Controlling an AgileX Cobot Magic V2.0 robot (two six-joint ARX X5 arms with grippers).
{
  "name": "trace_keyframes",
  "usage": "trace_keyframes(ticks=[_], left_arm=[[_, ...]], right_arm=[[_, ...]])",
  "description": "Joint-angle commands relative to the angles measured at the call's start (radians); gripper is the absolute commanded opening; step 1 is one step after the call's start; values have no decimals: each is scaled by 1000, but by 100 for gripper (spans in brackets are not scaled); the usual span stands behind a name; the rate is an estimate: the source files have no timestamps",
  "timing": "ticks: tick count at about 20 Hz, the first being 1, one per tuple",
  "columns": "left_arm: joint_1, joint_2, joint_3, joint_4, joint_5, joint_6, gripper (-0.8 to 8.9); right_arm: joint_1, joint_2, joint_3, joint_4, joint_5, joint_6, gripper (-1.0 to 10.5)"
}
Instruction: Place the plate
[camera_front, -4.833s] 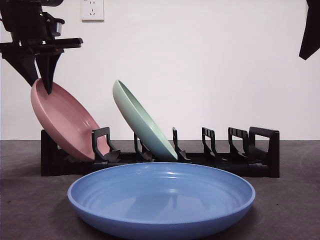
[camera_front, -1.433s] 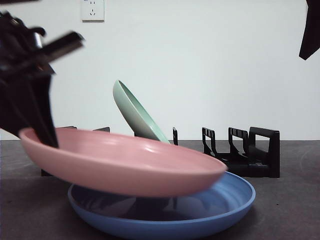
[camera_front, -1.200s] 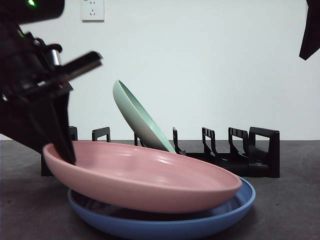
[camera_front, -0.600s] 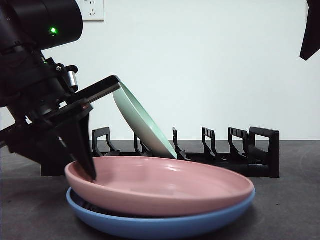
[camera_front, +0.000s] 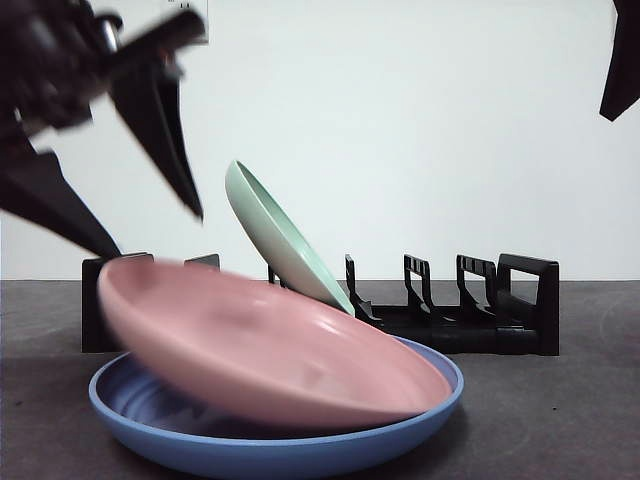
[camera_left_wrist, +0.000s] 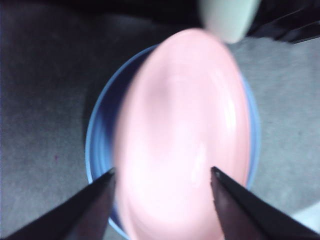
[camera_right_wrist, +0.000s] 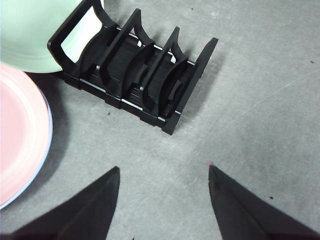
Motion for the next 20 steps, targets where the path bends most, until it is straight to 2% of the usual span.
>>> trace_keyframes(ticks=[1,7,14,18,20], left_arm=[[7,-26,41,-56,-2,43,345],[44,-118,61,-158,-7,109,345],[107,-254,61,-288,-113,247,345],[158,-340,61,-338,-116,339,345],[182,-407,61,-351,-116,373,345]], right_arm=[[5,7,4,5,-2,14,274],[5,7,4,5,-10,22,274],[53,18,5,30,-110,88,274],[87,63,29,27,-126,127,274],[105,129,79,14,-175,151,274]])
